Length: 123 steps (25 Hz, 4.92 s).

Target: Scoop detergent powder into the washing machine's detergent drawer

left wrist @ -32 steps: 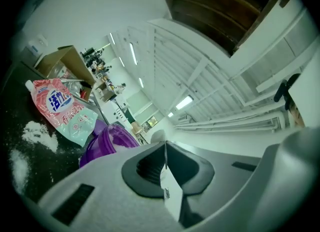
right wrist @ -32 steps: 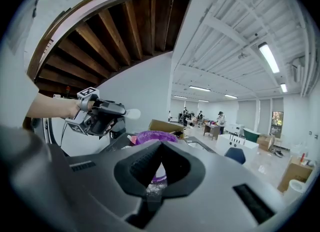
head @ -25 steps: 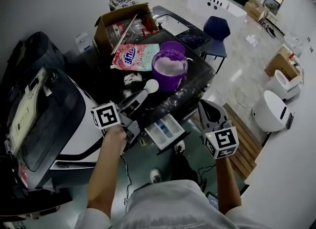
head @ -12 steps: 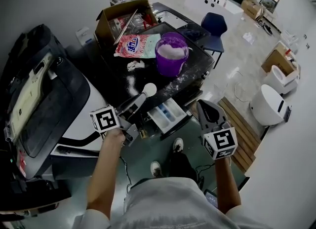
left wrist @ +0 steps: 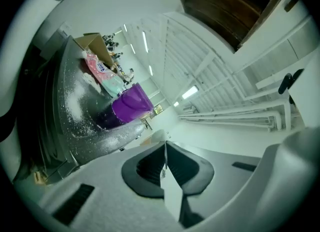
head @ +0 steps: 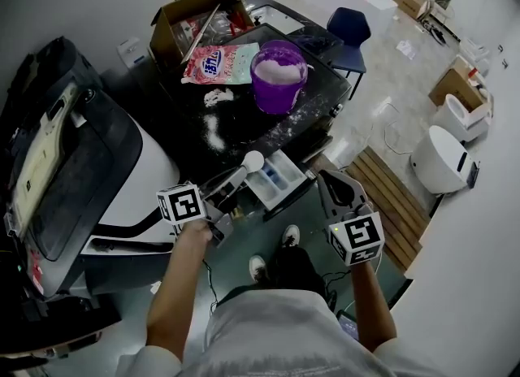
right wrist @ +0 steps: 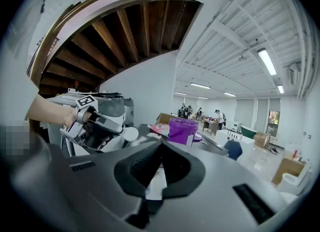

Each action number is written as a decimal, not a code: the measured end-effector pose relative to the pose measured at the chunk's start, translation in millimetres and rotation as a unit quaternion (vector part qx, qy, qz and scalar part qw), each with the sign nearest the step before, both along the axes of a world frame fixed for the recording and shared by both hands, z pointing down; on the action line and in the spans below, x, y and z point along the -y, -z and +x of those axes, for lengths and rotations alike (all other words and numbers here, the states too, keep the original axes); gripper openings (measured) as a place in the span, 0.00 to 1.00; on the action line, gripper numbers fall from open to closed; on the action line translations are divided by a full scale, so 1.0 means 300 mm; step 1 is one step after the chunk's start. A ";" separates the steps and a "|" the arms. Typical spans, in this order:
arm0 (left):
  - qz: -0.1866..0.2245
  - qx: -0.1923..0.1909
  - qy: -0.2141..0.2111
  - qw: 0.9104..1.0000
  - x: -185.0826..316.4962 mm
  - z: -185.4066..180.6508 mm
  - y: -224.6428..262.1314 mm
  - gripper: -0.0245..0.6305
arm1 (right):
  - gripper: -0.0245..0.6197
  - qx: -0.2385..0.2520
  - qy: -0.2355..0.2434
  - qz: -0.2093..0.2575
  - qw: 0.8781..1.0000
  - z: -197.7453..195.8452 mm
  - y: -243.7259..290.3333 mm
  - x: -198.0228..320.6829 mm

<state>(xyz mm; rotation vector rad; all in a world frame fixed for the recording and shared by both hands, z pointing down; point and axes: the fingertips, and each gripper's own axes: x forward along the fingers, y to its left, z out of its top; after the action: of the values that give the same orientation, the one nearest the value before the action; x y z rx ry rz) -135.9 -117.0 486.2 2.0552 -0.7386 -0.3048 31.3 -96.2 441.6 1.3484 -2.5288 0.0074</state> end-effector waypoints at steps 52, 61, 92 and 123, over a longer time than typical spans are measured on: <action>0.027 0.383 -0.025 0.923 0.044 0.051 -0.538 0.06 | 0.05 -0.004 0.006 -0.098 0.995 0.024 -0.304 -0.012; 0.062 0.457 -0.038 0.887 0.064 0.055 -0.538 0.06 | 0.05 -0.002 0.004 -0.098 0.995 0.041 -0.306 -0.020; 0.169 0.655 -0.089 0.731 0.072 0.055 -0.554 0.06 | 0.05 0.012 0.000 -0.108 0.994 0.068 -0.330 -0.033; 0.249 0.742 -0.134 0.608 0.050 0.081 -0.547 0.06 | 0.05 0.017 0.000 -0.112 0.994 0.078 -0.345 -0.057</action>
<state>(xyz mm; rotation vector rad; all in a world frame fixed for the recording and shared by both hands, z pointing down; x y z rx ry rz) -111.6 -132.1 650.3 2.5857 -1.2927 1.8229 54.7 -79.2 545.1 1.2680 -2.4676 0.3073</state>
